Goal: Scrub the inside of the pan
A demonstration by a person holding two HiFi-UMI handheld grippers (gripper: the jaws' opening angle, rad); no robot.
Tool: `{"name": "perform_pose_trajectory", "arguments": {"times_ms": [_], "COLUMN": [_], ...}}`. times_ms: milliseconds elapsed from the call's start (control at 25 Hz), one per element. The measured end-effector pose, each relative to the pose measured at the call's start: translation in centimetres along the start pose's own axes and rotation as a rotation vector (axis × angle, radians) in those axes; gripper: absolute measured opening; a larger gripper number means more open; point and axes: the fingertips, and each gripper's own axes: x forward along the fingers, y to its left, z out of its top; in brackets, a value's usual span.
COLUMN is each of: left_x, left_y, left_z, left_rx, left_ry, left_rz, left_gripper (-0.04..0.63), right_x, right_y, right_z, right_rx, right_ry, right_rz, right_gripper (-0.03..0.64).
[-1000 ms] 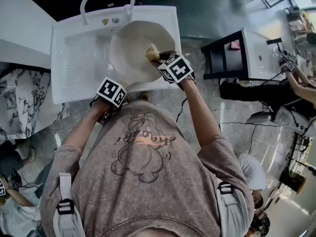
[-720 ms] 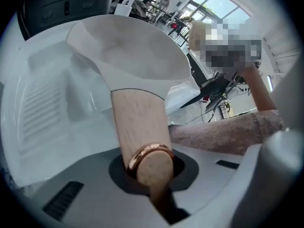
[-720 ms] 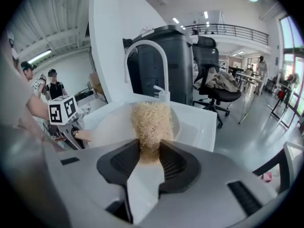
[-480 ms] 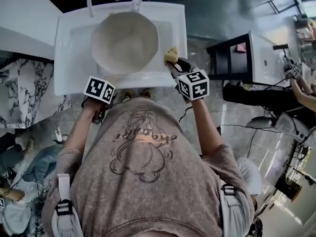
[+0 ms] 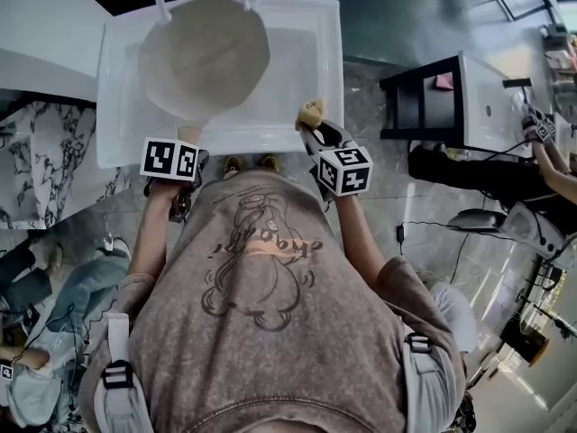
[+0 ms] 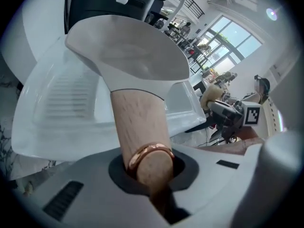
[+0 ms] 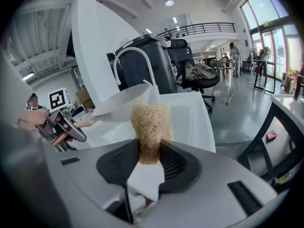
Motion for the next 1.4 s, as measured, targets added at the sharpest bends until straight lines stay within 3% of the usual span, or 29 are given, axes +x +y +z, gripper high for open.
{"name": "perform_pose_trajectory", "arguments": {"times_ms": [440, 1400], "left_x": [-0.1, -0.1], "left_y": [-0.2, 0.0], "left_z": [0.4, 0.8], "left_rx": [-0.087, -0.136], "left_ry": [-0.036, -0.05], "left_rz": [-0.028, -0.044], "left_gripper": [0.034, 0.035], "right_x": [1.4, 3.1], "right_y": [0.7, 2.2], "right_z": [0.3, 0.4], "right_rx": [-0.037, -0.067], "right_ry": [0.019, 0.05], "right_rz": [0.05, 0.096], "right_gripper": [0.141, 0.141]}}
